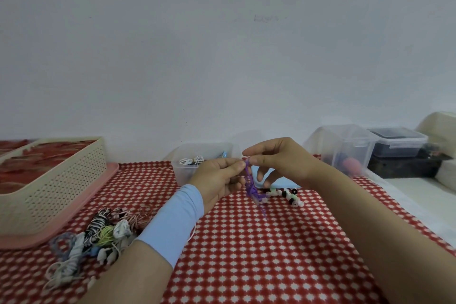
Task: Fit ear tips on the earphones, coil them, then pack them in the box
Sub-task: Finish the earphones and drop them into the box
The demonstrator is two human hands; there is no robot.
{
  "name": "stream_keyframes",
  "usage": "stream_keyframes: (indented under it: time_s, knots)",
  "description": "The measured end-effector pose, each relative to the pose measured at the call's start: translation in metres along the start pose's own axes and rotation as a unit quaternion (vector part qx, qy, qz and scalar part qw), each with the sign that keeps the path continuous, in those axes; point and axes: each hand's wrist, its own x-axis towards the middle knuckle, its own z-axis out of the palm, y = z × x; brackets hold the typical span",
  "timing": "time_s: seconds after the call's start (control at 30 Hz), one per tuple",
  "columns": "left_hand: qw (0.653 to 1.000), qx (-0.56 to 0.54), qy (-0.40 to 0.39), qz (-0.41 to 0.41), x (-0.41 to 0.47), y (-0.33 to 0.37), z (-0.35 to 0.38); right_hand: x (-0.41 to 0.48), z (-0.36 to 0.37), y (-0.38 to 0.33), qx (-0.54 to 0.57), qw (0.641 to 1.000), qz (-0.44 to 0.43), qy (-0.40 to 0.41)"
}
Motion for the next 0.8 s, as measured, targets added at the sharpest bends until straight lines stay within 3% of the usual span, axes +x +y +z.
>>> stream_keyframes:
  time_s: [0.4,0.8]
  knots:
    - [1.000,0.007,0.012,0.003,-0.001,0.001,-0.001,0.002,0.004,-0.003,-0.078,0.997,-0.022,0.013]
    - [0.998,0.047,-0.044,-0.007,-0.004,0.006,-0.011,-0.005,-0.002,-0.010,-0.024,0.998,0.025,-0.059]
